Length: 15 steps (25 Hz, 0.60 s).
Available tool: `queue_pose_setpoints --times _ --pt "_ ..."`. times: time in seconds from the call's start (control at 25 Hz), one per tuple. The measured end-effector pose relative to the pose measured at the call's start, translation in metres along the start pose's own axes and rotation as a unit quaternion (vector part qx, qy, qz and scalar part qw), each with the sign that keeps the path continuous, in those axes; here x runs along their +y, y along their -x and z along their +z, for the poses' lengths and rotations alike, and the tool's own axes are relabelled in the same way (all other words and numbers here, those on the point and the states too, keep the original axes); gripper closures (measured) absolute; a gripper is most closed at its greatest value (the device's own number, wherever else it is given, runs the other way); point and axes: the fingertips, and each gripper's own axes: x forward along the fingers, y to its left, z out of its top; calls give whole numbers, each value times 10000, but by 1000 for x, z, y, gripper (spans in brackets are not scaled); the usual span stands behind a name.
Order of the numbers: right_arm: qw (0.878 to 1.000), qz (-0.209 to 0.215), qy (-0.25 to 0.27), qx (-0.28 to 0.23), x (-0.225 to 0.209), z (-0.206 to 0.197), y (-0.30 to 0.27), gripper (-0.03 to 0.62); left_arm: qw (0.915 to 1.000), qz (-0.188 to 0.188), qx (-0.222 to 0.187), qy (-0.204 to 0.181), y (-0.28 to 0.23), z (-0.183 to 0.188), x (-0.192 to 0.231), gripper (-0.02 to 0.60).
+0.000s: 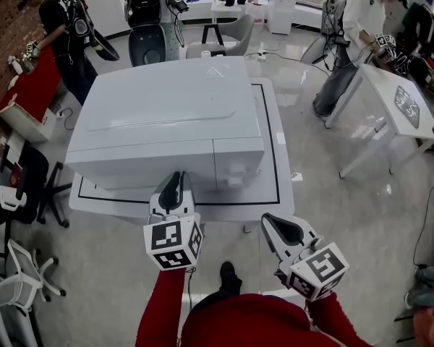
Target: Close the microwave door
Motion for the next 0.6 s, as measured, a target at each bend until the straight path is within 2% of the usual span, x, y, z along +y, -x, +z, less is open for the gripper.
queue_pose_setpoints --times 0.12,0.36,0.48,0.6 --pt "10000 16 8 -52 0 2 0 582 9997 -228 5 15 4 -3 -4 537" --pt "9999 7 -162 7 1 2 1 582 9920 -1231 -230 168 39 -4 -28 569" --pt "9999 46 -136 -95 1 4 5 582 9871 -1552 -391 -100 64 0 -38 570" --pt "9997 96 -97 -222 2 9 10 582 9853 -1606 -425 -391 87 2 -42 570"
